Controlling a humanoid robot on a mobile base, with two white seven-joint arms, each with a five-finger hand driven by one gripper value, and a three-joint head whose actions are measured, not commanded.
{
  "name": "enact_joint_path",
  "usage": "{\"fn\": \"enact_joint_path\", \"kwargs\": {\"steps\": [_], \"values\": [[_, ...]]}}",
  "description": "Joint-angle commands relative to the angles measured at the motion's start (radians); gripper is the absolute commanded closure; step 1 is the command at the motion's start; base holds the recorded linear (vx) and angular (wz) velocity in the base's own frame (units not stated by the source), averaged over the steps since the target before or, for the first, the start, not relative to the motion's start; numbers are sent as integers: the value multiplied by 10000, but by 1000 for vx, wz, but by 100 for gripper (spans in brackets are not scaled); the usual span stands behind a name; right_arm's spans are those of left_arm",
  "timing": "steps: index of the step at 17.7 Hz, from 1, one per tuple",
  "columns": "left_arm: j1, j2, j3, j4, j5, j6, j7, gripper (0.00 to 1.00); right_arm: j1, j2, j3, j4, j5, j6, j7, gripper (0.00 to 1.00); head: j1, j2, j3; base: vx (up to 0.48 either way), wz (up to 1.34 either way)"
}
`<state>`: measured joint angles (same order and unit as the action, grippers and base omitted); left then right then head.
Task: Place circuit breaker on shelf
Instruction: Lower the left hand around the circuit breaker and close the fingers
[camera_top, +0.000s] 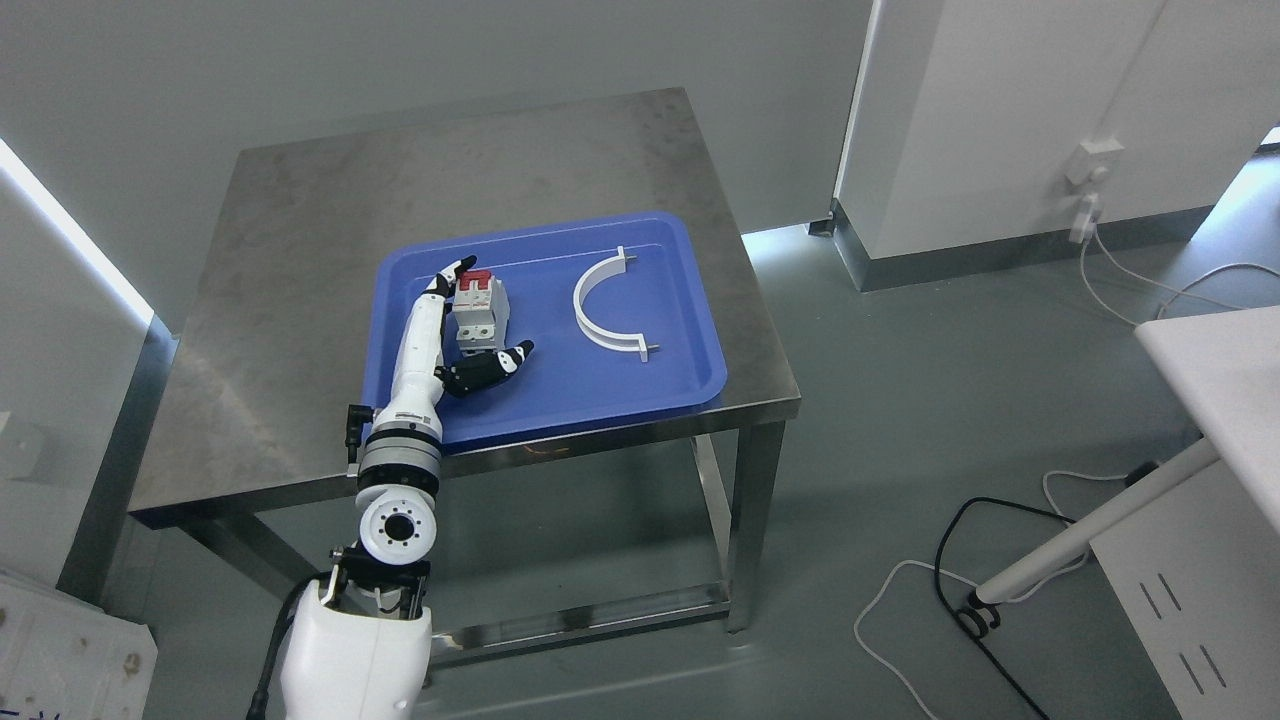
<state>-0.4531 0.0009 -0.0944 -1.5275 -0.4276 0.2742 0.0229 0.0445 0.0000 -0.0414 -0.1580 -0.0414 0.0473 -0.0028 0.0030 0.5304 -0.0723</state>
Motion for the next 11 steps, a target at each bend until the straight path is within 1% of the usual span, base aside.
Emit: {"fn": "enact_joint_path", "kwargs": {"steps": [1, 4, 8, 11], "values": [[-86, 165, 116, 534, -34, -134, 17, 31, 0, -175, 0, 0, 0, 2, -3, 0, 0, 0, 0, 0, 0], [-101, 165, 131, 564, -34, -165, 17, 39, 0, -175, 0, 0, 0, 2, -3, 0, 0, 0, 0, 0, 0], [-101, 165, 146, 595, -171, -777, 17, 49, 0, -175, 0, 0, 0, 2, -3, 0, 0, 0, 0, 0, 0], [-25, 165, 146, 610, -203, -947, 2, 54, 0, -175, 0, 0, 0, 2, -3, 0, 0, 0, 0, 2, 4]]}}
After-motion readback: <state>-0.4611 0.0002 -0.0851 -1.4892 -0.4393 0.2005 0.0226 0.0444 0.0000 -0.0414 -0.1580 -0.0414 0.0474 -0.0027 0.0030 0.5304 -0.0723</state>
